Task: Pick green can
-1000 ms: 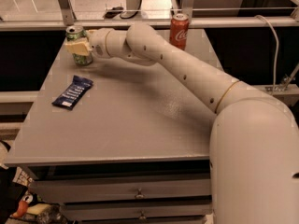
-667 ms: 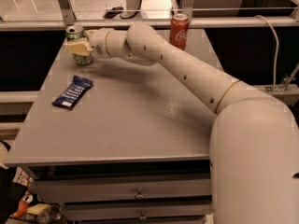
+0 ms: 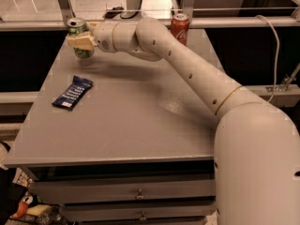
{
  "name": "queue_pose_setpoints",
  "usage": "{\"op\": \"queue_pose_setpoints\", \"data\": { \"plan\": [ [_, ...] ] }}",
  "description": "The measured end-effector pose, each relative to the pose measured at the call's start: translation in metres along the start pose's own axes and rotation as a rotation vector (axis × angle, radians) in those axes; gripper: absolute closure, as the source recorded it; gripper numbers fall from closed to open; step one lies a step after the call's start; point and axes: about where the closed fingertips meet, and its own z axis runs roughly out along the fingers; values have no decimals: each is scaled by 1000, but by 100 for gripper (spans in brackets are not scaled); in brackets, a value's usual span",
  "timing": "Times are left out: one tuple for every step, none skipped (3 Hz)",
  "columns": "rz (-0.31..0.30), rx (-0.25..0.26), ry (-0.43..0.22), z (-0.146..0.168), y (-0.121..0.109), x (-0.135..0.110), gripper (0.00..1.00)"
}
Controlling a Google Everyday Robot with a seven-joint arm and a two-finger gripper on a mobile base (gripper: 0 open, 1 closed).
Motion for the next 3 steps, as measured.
{"op": "queue_pose_setpoints", "data": {
  "plan": [
    [-73,-9,-24,-24,-8,-26,100],
    [-119,5,-27,-46,-11,-43,100],
    [-146,19,-43,-61,-12,-54,100]
  ]
}}
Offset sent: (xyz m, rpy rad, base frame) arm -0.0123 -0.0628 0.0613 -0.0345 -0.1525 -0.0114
